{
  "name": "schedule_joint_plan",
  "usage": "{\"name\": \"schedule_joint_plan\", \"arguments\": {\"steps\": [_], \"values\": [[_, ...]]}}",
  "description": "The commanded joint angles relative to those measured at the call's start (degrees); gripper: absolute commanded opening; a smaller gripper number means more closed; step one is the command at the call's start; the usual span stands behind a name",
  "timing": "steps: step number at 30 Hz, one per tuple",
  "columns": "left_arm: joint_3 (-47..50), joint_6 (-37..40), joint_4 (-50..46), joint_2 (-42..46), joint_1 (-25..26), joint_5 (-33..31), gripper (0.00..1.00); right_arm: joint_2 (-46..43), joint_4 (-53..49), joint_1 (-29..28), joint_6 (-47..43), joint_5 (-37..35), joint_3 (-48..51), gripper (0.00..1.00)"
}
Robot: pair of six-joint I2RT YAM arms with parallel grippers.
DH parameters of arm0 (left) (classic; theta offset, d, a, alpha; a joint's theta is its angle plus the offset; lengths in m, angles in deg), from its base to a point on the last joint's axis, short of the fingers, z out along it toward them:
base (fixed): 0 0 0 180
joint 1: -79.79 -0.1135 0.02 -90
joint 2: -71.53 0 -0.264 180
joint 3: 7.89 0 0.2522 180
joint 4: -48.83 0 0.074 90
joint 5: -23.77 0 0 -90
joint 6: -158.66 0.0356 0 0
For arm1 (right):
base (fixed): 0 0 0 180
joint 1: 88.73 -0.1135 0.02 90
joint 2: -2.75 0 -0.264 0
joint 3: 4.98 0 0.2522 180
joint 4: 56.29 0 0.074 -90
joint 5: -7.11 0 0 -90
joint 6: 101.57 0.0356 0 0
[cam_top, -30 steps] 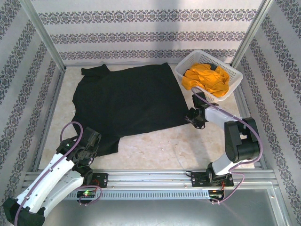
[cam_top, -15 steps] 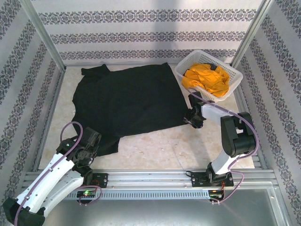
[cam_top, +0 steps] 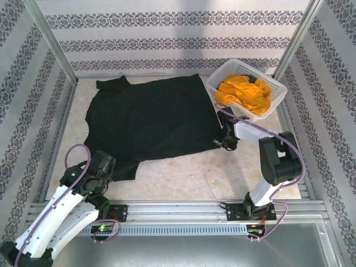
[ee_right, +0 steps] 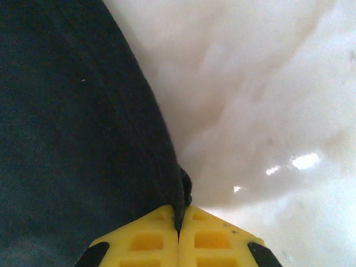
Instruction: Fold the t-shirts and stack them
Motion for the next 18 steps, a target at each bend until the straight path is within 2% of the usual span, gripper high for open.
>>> {"name": "schedule_joint_plan", "arguments": {"steps": [1,7,11,14,18], "values": [[-2.5,-5.1,-9.7,3.6,0.5,-3.6,0.00,-6.9,-3.7,-1.4,0.1,-2.3,3.7,0.00],[-5.4,-7.3,-15.8,7.4,0.5,-5.0,0.00,-20.6,-9.1,-5.0,2.4,-2.1,11.0,0.00],[-4.5,-2.9,-11.1,7.0,0.5,-3.3,0.00,-28.0,-10.5,-6.9,5.2,-0.7,14.4,0.00],[-4.3,0.9,-5.4,4.1,0.5,-2.8,0.00,-27.6,-8.4,-6.9,5.9,1.4,14.1,0.00],[-9.0,6.6,-1.0,-2.8,0.3,-6.9,0.00,-23.1,-8.1,-6.1,5.7,1.6,9.5,0.00]]}}
